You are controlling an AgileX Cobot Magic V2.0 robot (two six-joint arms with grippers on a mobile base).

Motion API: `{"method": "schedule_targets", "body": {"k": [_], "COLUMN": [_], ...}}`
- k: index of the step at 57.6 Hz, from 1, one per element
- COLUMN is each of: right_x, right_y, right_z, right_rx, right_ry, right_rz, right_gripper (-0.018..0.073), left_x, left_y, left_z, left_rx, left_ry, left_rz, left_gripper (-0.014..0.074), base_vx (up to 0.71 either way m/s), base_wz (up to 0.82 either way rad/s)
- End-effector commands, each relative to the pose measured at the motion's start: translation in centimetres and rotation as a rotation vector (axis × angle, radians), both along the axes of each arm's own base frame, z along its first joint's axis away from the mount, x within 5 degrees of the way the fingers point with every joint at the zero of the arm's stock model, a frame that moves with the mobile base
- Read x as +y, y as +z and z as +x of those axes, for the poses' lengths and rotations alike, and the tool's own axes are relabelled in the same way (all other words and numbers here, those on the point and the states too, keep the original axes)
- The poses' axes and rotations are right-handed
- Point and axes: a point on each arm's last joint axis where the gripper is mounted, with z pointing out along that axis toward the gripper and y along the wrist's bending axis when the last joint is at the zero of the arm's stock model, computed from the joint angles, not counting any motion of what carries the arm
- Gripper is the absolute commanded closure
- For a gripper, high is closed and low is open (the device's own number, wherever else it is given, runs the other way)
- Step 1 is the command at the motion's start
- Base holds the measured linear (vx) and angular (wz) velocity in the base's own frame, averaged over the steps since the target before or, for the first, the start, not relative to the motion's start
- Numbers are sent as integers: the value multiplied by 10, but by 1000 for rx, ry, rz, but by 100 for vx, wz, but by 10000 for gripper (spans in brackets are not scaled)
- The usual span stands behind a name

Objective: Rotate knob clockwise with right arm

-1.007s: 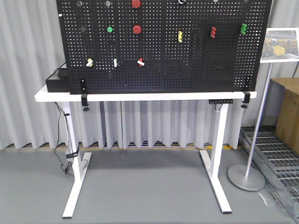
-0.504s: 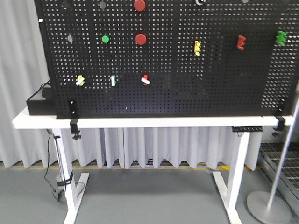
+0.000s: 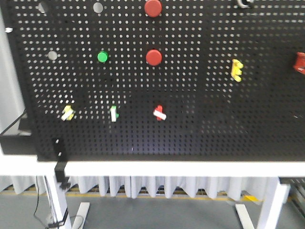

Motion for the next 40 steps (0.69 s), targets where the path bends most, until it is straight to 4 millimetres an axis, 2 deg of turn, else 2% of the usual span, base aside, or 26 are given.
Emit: {"method": "schedule_targets", "body": {"k": [1, 22, 40], "right_x": [0, 0, 0], "right_y": [7, 7, 7], "right_z": [0, 0, 0], "right_rx": [-90, -90, -90], "right_ry": [2, 2, 2], "right_rz": [-8, -8, -8], "right_gripper": [568, 568, 568], "left_x": [1, 1, 1], "left_y": [3, 3, 3], "left_z": [0, 0, 0], "left_rx": [-68, -68, -68], "left_ry": [11, 11, 11], "left_rz": [-20, -20, -20], "left_gripper": [603, 603, 603], "base_vx": [47, 41, 27], "base_wz": [4, 0, -3]}}
